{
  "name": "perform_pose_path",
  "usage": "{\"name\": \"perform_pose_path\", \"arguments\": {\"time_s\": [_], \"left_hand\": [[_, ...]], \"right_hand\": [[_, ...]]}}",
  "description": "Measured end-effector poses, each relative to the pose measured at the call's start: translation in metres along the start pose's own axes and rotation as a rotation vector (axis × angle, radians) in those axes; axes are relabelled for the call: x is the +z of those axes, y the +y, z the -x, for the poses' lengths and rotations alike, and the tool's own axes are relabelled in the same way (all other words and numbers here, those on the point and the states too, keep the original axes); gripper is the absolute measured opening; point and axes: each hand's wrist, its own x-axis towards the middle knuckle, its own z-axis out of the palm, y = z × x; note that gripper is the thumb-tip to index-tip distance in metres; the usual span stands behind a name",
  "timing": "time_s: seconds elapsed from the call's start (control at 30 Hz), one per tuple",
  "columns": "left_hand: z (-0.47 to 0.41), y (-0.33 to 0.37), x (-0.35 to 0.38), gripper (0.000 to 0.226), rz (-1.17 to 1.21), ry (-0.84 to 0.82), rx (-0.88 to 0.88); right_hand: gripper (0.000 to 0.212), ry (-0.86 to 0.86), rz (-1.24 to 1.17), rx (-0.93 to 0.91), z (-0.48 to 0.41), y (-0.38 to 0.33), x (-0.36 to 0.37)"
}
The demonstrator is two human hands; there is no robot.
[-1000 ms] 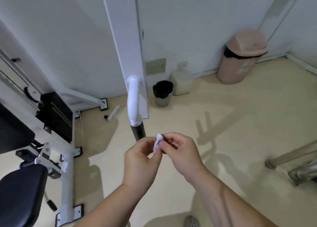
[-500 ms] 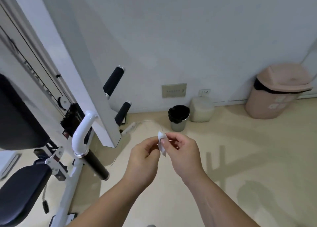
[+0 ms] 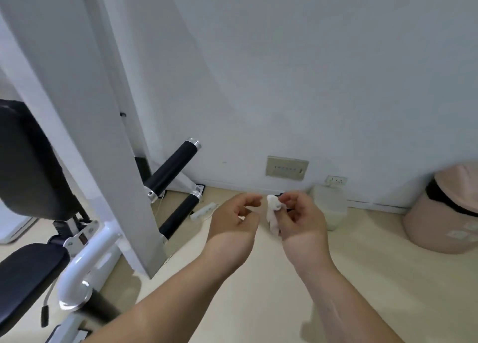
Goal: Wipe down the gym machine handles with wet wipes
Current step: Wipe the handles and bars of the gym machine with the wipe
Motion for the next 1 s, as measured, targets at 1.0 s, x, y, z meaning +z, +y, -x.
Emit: {"name": "perform_pose_path", "arguments": {"time_s": [1.0], "left_hand": [[0.03, 0.024, -0.096, 0.062, -0.333, 1.188, 0.173]], "right_hand": [[0.016, -0.611, -0.026, -0.714, -0.12, -0.04, 0.096]]}}
